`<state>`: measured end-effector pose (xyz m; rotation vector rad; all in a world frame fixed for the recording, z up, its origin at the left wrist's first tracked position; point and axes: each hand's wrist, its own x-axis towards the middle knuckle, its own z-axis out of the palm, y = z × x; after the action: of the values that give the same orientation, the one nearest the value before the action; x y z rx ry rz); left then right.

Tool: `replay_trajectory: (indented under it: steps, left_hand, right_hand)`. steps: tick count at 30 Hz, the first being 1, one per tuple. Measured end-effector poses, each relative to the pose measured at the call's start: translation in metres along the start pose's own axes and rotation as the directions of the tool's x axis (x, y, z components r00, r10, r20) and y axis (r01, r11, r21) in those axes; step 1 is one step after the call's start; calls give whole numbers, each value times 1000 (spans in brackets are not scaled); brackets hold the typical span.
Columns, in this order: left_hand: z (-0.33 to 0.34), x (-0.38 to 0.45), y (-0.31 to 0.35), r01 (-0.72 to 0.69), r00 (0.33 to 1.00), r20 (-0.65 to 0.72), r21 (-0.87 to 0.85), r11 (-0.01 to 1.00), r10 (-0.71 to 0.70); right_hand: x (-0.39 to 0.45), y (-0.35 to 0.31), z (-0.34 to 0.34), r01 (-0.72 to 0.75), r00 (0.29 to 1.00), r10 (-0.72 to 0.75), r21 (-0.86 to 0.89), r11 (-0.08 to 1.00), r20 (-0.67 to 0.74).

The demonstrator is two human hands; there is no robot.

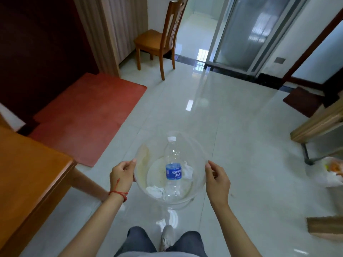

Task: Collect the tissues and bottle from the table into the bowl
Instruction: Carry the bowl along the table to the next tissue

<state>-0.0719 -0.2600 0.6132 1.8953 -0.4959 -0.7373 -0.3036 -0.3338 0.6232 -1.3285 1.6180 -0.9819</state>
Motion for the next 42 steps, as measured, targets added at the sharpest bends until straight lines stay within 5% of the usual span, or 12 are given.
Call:
replay_trajectory:
  steps: [13,26,33,42]
  left_hand:
    - [37,182,44,67,989,-133,-34,997,-71]
    - [0,343,90,89,922,-375,-31,996,-94]
    - [-32,391,88,176,812,-537,-146,974,-227]
    - [-52,443,102,223,543,-720,-374,900,-433]
  right_hand:
    - [181,-57,134,37,988,-31,-35,999,153]
    - [303,-144,314,156,916,-115,-80,984,384]
    - [342,-185,415,271,774,-167,-80,959,611]
    - [384,-240,543,435,471,-225,-2,900,853]
